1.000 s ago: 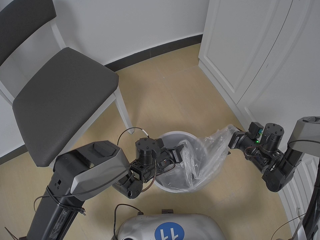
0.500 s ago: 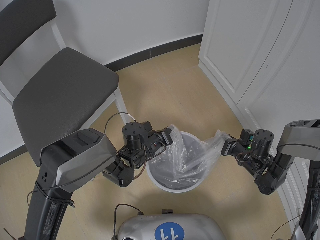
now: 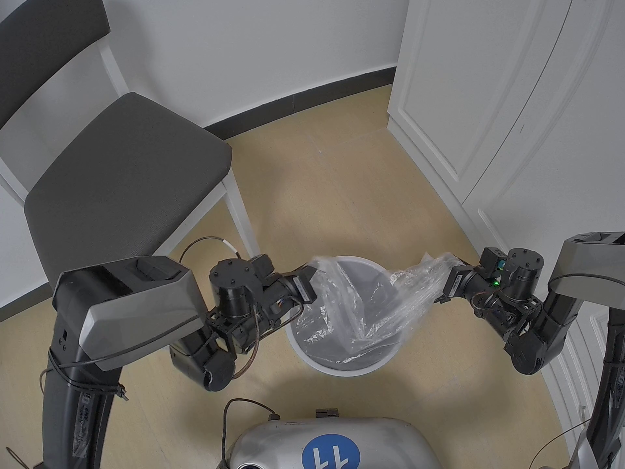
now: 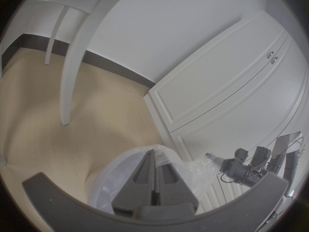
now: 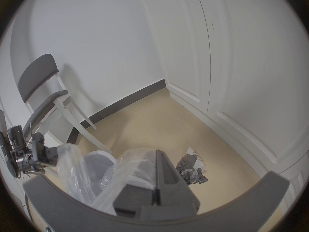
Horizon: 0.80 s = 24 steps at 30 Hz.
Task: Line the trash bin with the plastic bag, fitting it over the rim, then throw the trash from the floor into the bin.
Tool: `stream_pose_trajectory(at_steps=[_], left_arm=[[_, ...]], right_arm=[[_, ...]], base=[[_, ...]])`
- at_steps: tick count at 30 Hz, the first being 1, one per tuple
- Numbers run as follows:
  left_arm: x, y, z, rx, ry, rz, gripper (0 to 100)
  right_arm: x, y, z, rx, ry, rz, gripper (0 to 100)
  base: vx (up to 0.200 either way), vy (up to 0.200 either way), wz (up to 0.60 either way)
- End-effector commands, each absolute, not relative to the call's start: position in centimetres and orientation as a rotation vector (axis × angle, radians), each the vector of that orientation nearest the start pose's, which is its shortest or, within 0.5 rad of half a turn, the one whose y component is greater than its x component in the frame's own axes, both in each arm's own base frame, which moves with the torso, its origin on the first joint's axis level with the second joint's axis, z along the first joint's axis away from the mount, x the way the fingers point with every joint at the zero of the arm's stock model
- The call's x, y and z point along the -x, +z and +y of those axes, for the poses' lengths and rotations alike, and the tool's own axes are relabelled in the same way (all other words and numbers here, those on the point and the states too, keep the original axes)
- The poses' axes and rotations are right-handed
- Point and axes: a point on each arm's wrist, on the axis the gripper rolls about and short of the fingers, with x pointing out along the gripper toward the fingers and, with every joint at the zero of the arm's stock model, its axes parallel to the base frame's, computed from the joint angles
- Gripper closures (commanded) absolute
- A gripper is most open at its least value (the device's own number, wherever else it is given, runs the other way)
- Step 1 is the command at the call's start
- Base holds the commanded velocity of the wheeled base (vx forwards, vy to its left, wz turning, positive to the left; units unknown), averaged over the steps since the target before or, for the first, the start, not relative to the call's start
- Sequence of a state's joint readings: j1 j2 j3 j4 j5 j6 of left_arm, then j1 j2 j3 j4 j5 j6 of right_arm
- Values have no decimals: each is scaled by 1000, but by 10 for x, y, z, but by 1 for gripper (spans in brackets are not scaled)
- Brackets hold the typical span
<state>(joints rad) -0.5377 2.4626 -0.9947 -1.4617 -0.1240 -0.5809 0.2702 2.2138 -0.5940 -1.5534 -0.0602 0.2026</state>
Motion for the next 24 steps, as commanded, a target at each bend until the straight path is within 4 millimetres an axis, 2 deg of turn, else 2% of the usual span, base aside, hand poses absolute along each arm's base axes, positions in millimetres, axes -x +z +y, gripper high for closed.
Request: stream_pose_trajectory(at_steps=[1,4,7,13,14,19,24], left_arm=[[-332,41,-195,561,-620,218,100],[-324,45,-190,561,-614,232,100],[-314,48,-185,555,-611,252,100],[-295,54,-165,536,-579,287,100],[-291,50,-155,523,-558,313,100],[-282,33,-133,442,-538,388,100],[-277,17,-126,357,-543,446,100]], right_arm=[[-322,54,90,-177,228,117,100],[-315,49,92,-147,251,146,100],[-310,43,86,-66,266,175,100],[-304,41,55,19,267,198,100],[-302,41,47,49,269,202,100],[-294,43,26,149,259,206,100],[-288,38,15,215,244,233,100]], base=[[0,0,0],[0,0,0],[0,0,0],[0,0,0],[0,0,0],[0,0,0],[0,0,0]])
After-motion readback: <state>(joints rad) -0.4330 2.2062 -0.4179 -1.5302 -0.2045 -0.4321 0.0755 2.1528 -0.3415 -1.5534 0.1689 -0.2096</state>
